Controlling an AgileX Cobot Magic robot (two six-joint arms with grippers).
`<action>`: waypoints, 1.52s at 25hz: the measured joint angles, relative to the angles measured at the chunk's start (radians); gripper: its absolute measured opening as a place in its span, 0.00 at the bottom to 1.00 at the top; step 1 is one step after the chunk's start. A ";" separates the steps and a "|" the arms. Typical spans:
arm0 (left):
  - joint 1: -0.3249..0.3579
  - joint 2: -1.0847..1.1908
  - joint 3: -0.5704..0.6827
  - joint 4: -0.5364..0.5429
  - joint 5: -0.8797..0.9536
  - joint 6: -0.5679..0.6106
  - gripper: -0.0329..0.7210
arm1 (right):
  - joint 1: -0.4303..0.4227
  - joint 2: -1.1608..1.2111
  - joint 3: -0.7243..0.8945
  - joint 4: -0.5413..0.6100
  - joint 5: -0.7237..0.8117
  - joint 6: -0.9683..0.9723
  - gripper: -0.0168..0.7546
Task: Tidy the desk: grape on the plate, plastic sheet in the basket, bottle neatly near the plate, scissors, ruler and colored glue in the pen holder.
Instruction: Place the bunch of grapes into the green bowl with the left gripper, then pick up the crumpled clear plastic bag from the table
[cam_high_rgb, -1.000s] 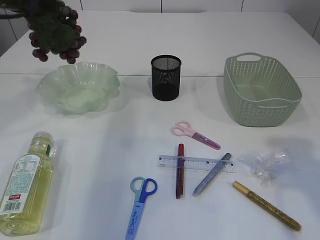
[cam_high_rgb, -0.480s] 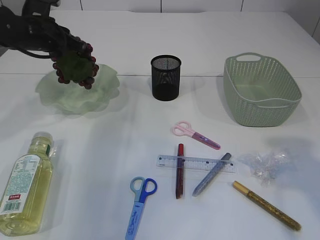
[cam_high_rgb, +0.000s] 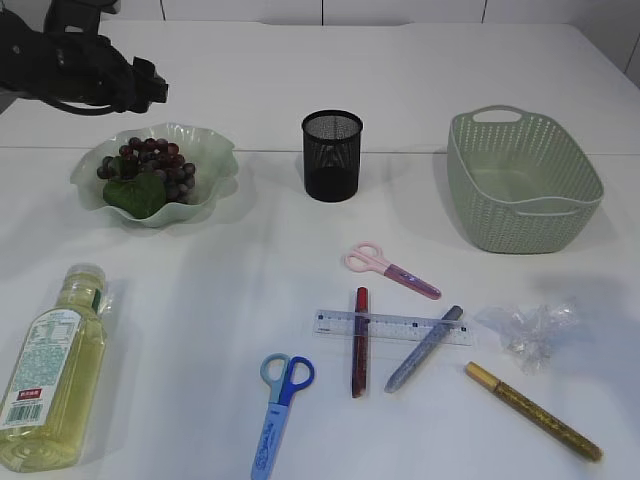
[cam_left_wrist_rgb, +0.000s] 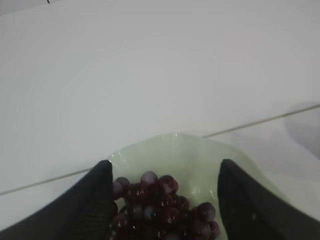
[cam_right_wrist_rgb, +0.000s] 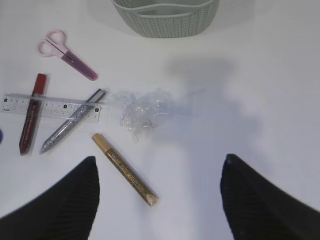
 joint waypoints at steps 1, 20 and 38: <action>0.000 -0.009 0.000 0.000 0.036 0.000 0.68 | 0.000 0.000 0.000 0.000 0.000 0.000 0.78; 0.000 -0.430 0.070 0.034 0.696 -0.135 0.58 | 0.000 0.000 0.000 0.090 0.014 0.000 0.78; 0.000 -0.784 0.458 0.053 0.894 -0.189 0.57 | 0.002 0.265 -0.030 0.162 0.041 0.129 0.78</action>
